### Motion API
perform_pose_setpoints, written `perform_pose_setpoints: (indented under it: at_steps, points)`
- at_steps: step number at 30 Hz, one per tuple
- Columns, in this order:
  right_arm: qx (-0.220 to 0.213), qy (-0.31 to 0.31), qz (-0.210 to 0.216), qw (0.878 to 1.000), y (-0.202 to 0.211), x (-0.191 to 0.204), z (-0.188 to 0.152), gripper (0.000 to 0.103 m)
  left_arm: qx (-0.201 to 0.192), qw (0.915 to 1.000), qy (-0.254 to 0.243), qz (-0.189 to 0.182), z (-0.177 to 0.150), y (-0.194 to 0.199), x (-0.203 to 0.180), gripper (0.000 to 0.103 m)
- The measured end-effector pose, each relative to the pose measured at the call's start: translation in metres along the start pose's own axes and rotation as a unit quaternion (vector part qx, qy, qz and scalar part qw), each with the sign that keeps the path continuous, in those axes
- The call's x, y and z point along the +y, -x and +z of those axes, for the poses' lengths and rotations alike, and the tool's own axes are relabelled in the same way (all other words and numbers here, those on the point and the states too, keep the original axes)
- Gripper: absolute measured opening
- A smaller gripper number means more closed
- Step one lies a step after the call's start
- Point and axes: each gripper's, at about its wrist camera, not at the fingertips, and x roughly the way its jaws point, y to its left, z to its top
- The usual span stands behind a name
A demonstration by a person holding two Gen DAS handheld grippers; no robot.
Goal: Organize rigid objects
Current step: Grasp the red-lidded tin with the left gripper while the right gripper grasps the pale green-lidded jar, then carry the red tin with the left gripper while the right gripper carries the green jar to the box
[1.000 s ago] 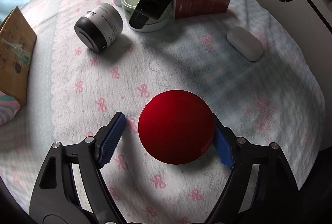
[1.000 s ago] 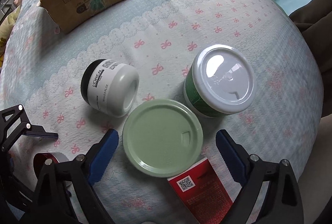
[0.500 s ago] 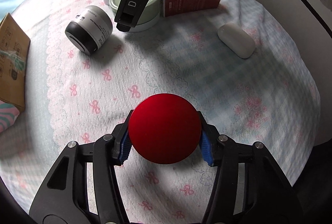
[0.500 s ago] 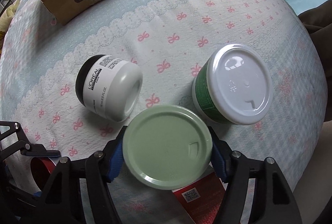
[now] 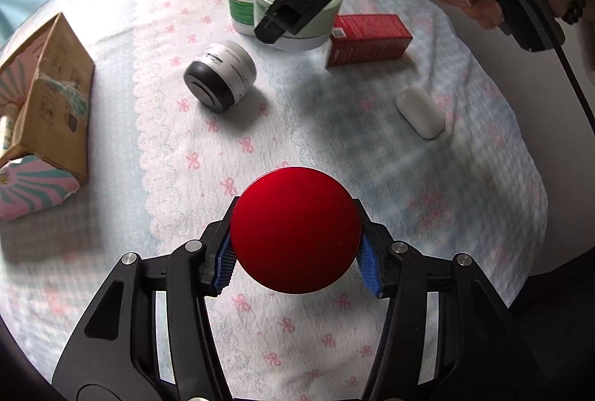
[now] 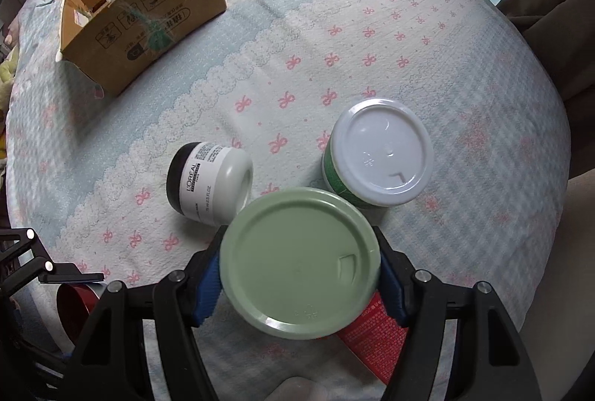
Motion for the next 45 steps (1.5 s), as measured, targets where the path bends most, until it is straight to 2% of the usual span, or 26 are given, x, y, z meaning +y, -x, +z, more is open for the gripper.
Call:
perform_pose_setpoints:
  at_steps: [5, 8, 10, 14, 24, 28, 33, 40, 45]
  points:
    - [-0.015, -0.027, -0.006, 1.0, 0.056, 0.005, -0.001, 0.066, -0.025, 0.9989, 0.039, 0.008, 0.015, 0.058, 0.026, 0.05]
    - [-0.021, -0.036, -0.007, 0.999, 0.093, 0.015, 0.002, 0.066, -0.036, 0.9976, 0.058, -0.008, 0.027, 0.094, 0.039, 0.05]
    - [-0.027, -0.045, -0.012, 0.999, 0.117, 0.024, 0.001, 0.066, -0.044, 0.9971, 0.061, 0.003, 0.034, 0.12, 0.048, 0.05]
    - [-0.047, -0.073, 0.004, 0.996, 0.161, 0.043, 0.005, 0.066, -0.063, 0.9948, 0.08, 0.007, 0.042, 0.171, 0.073, 0.05]
    - [-0.107, -0.152, 0.006, 0.983, 0.237, 0.086, 0.059, 0.066, -0.103, 0.9884, 0.109, 0.02, 0.051, 0.262, 0.175, 0.05]
    - [-0.117, -0.183, -0.002, 0.976, 0.243, 0.113, 0.091, 0.066, -0.099, 0.9887, 0.111, 0.016, 0.051, 0.279, 0.236, 0.05]
    - [-0.114, -0.245, 0.013, 0.963, 0.229, 0.145, 0.134, 0.066, -0.085, 0.9906, 0.106, 0.015, 0.05, 0.284, 0.316, 0.05]
    - [-0.111, -0.341, 0.041, 0.932, 0.195, 0.173, 0.184, 0.066, -0.044, 0.9931, 0.101, 0.04, 0.055, 0.264, 0.419, 0.05]
    - [-0.087, -0.381, 0.041, 0.92, 0.156, 0.179, 0.208, 0.066, -0.013, 0.9931, 0.107, 0.045, 0.061, 0.229, 0.453, 0.05]
